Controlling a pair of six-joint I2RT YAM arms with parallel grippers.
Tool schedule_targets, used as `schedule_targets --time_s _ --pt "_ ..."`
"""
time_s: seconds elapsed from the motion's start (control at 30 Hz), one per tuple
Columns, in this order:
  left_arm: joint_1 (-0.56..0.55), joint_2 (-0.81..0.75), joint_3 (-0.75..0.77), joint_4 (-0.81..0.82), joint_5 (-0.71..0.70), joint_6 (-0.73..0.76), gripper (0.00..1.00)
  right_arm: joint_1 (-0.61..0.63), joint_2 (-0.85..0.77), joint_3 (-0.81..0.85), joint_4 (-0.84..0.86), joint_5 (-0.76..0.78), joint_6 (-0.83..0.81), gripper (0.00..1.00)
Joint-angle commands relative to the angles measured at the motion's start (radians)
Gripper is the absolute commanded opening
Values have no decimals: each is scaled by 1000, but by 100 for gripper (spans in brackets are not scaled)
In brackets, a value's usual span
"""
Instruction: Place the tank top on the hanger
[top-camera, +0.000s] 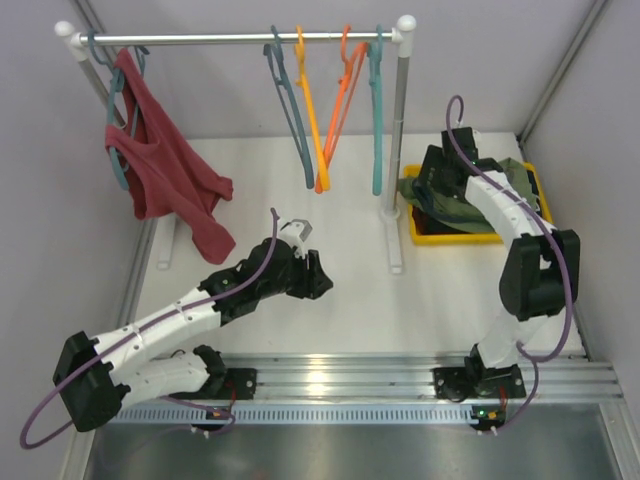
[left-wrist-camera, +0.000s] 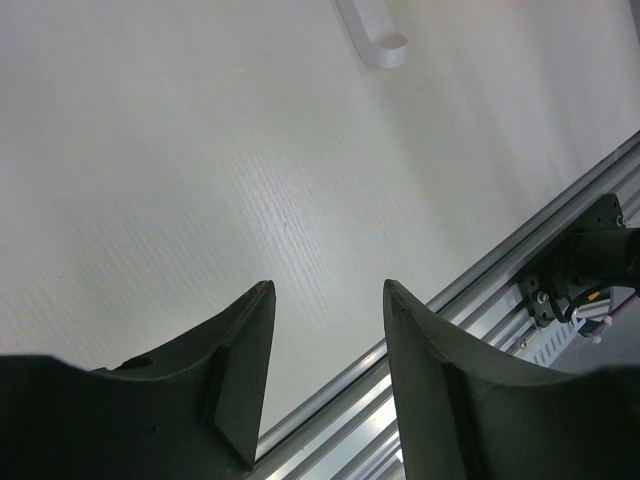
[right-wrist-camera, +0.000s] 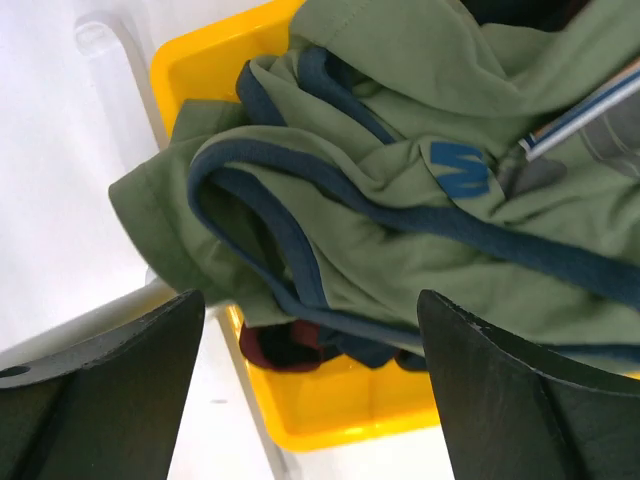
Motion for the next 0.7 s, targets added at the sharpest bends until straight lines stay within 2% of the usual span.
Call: schedule_targets --time_s 0.0,0.5,0.67 --pt "-4 -5 38 -2 21 11 52 -2 53 86 55 14 -54 87" --pt "-4 -5 33 -28 16 4 52 84 179 152 48 78 -60 85" --pt "-4 -10 33 -34 11 4 52 84 225 169 46 86 -56 80"
